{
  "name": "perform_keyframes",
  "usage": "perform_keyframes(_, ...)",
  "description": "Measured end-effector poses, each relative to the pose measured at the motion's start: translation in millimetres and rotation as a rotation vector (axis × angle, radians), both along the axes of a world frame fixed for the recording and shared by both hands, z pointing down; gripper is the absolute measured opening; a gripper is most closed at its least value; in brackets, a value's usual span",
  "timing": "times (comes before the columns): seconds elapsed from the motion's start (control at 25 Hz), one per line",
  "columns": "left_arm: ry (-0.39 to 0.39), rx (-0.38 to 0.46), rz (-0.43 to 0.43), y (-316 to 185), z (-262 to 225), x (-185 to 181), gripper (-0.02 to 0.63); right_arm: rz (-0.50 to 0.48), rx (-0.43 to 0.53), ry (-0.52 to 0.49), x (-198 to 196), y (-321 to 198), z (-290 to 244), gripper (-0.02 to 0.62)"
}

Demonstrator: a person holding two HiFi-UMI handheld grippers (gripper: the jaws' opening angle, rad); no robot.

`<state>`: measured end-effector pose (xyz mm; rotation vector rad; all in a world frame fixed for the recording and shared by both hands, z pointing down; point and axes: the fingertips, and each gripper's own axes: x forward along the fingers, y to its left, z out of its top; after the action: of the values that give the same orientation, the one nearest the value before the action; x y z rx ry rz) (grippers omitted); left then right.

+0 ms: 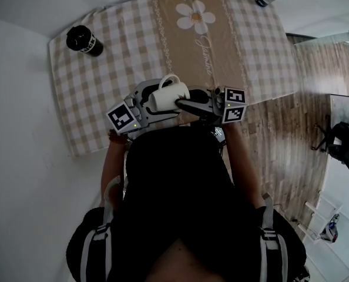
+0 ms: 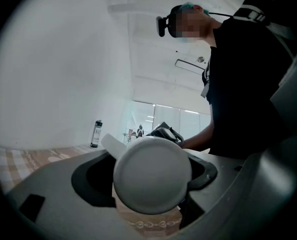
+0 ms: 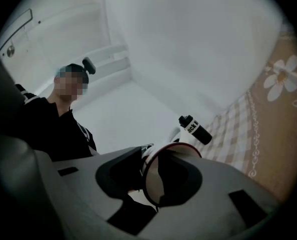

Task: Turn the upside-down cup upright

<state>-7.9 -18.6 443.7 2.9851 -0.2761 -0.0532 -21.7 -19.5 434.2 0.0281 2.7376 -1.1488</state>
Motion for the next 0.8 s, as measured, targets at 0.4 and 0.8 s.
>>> perform_keyframes(0.4, -0.167, 0.046, -0.001, -5, 19, -2, 0.385, 0.027, 0.358, 0.301, -16, 13, 14, 0.067)
perform_keyframes(0.8, -0.137, -0.021, -0.074, -17, 11, -48, 0.343, 0.053, 0.528, 0.477, -12, 11, 34, 0.061)
